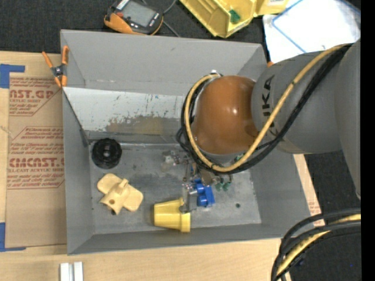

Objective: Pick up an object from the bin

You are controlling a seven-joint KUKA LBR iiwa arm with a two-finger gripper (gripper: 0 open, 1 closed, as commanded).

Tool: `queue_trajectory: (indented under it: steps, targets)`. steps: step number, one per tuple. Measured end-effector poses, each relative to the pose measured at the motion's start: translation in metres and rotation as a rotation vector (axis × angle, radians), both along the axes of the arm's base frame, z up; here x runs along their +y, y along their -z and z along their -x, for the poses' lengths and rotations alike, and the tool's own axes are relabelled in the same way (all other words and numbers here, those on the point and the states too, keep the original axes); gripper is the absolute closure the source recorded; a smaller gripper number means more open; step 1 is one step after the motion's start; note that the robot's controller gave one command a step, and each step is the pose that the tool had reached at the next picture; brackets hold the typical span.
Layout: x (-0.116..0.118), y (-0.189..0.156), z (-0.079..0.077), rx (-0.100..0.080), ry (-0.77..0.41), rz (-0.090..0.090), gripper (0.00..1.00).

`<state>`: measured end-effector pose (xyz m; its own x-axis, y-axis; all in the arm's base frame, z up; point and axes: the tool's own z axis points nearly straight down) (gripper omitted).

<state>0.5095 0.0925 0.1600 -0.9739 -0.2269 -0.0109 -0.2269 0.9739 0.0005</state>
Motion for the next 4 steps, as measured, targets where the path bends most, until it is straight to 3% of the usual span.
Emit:
queue_trajectory:
  steps: [1, 2, 3, 4]
  targets:
    - [0.021, 0.028, 0.031, 0.013, -0.211, 0.003, 0.0]
    - [0.005, 0.088, 0.021, -0.015, -0.325, 0.002, 0.0]
    - [-0.01, 0.09, 0.025, -0.002, -0.288, 0.0, 1.0]
    - [-0.01, 0.09, 0.025, -0.002, -0.288, 0.0, 1.0]
